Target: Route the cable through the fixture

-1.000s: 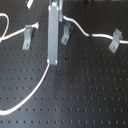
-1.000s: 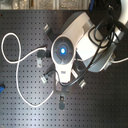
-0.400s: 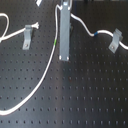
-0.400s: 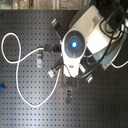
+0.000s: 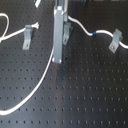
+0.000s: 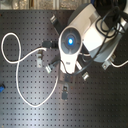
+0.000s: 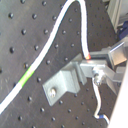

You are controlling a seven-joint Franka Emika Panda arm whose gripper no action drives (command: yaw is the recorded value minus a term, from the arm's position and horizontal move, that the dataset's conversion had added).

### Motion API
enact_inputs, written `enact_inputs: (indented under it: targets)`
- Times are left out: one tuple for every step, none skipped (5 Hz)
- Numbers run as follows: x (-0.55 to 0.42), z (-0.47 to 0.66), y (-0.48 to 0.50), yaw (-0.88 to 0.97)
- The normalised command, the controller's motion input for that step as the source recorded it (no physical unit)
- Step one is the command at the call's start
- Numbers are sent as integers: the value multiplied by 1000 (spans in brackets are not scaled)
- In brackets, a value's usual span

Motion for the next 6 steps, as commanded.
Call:
enact_inputs:
  targets:
    - [-25,0,4,0]
    - [-129,2,113,306]
    - [-138,36,118,466]
    - [-10,231,66,280]
    - [-49,309,25,114]
    - [1,77,0,0]
